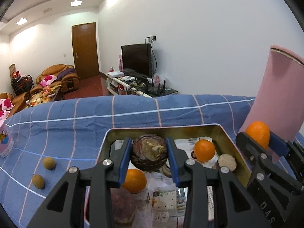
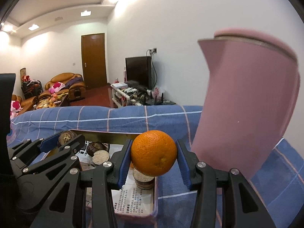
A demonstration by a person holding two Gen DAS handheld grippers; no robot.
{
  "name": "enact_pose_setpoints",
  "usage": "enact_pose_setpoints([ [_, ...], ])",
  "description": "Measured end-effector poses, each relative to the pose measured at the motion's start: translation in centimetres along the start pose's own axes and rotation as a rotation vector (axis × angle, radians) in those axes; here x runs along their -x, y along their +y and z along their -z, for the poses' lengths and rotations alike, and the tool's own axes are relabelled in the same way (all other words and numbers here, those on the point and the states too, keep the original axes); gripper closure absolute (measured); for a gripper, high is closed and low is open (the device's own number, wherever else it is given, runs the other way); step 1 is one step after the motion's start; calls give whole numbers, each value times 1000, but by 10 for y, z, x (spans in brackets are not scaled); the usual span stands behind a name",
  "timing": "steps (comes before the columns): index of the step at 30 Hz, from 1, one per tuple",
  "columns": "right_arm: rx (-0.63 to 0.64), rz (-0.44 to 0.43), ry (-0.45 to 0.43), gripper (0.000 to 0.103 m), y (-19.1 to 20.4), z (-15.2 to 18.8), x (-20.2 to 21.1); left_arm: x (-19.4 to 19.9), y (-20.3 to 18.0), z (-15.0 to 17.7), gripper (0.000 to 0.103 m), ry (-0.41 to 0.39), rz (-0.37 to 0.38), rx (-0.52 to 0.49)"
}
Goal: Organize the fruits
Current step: 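Lower the brown fruit and orange into the tin box with both tools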
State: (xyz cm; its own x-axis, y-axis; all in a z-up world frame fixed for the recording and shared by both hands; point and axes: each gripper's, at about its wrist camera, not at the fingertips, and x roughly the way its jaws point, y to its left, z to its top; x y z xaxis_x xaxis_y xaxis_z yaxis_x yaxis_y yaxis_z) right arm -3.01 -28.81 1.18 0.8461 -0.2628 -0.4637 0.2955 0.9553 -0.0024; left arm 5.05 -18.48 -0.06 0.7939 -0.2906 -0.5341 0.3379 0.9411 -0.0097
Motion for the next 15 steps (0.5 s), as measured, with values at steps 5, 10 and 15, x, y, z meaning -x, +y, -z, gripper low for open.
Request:
enact_pose_setpoints([
  [5,5,-37,44,55,2,0,-12,-11,0,-1,64,51,14,1],
  [10,8,-70,72,55,4,1,-19,-17,3,1,64,82,20,17],
  [15,-2,-148,93,54,5,1,-24,-23,9,1,64,107,21,42],
])
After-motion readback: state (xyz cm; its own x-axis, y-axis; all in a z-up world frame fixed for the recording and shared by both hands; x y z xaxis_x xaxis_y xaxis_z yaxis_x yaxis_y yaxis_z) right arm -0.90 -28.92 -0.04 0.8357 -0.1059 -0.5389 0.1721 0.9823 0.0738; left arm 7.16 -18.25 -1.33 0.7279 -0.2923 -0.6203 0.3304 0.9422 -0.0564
